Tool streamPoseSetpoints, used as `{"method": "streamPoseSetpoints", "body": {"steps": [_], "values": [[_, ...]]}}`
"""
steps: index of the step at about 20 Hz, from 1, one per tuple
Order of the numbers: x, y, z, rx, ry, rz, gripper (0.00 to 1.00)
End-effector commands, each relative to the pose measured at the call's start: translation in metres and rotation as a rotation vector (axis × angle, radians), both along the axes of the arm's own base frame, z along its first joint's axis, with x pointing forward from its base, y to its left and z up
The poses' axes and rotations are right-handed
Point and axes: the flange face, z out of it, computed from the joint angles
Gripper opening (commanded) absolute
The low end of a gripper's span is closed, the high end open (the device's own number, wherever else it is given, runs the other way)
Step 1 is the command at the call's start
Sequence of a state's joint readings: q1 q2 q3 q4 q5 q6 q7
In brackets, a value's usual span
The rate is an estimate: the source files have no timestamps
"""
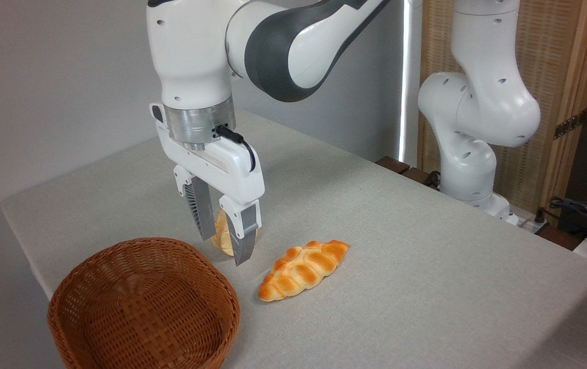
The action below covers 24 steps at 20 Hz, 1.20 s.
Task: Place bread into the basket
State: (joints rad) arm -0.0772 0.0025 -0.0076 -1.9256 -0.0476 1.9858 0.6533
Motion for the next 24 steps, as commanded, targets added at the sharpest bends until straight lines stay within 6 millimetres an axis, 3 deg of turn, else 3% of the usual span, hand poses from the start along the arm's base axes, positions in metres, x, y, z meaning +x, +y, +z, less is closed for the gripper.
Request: {"method": "streamPoseSetpoints", "body": {"steps": [1,9,18,24], "values": [[0.005,-0.003,0.001,-0.001,-0.001,-0.022,1.00],[0.001,-0.037,-0.012,-0.014,0.032,-0.062,1.00],[-0.009,-0.100,-0.027,-0.080,0.081,-0.085,1.00],[-0.021,-0.100,-0.041,-0.010,0.185,-0.137,1.00]]}}
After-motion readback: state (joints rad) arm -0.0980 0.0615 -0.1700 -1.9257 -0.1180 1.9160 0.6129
